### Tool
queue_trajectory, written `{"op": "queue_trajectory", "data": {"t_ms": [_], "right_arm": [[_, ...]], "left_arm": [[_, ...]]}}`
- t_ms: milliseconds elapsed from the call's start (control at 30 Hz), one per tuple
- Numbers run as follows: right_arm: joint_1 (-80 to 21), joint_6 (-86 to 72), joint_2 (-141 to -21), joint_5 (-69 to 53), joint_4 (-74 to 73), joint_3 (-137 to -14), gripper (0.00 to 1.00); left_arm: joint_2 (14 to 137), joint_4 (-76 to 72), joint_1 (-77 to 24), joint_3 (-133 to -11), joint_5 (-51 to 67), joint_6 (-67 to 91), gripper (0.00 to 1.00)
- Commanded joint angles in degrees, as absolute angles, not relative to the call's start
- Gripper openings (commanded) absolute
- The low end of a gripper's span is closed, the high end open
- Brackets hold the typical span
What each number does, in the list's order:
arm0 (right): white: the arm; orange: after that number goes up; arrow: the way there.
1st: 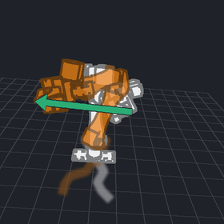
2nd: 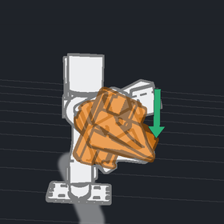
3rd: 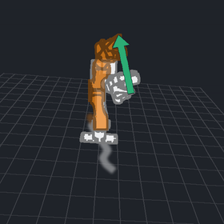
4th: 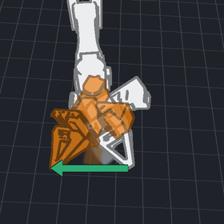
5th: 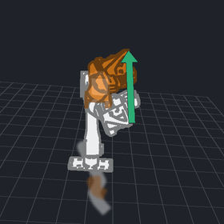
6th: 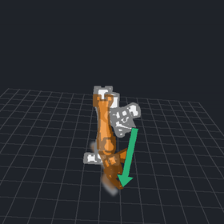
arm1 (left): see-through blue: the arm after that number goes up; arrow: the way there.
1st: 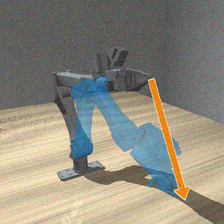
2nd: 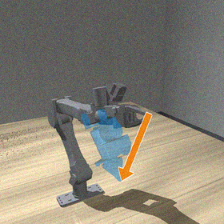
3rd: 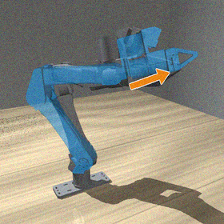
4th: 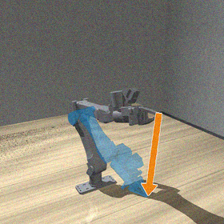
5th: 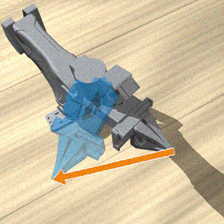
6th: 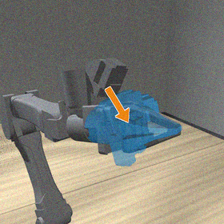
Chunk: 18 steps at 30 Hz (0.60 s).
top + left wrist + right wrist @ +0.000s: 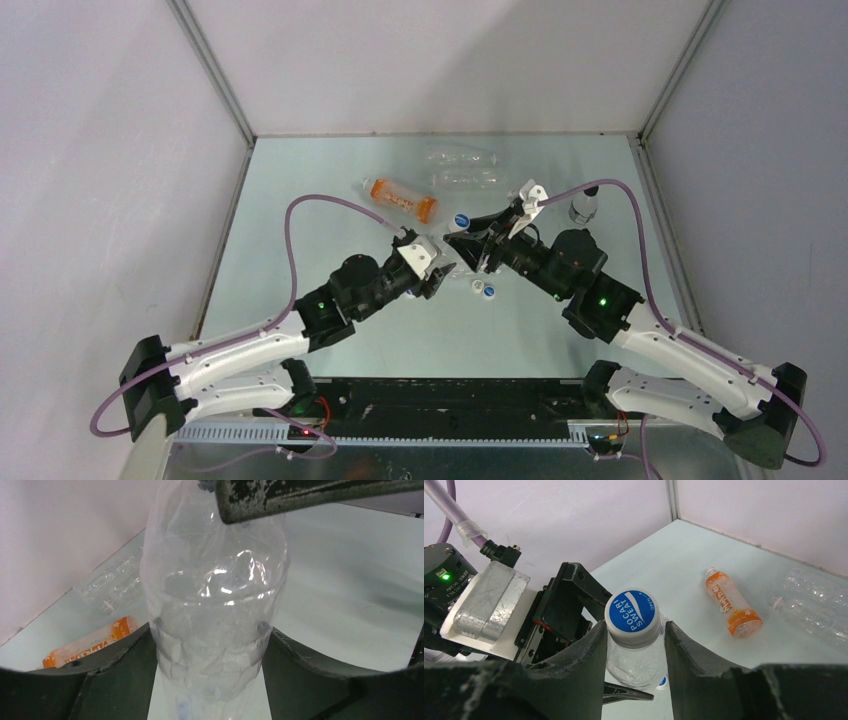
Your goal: Screw on the bottle caps
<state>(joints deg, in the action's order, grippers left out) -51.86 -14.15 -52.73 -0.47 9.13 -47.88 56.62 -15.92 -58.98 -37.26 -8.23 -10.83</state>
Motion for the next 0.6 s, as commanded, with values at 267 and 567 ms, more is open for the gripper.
{"op": "queue_trajectory", "data": {"t_ms": [267, 567], "right_arm": [[-48.88, -12.58, -51.11, -4.28, 11.72, -47.78, 0.0], [-49.65, -12.9, -51.72, -5.01, 12.46, -47.81, 0.24]], "left_arm": [[55.6, -20.01, -58.99, -36.82, -3.94, -8.34, 0.58], [55.78, -20.23, -58.97, -36.76, -1.99, -9.51, 0.25]]}}
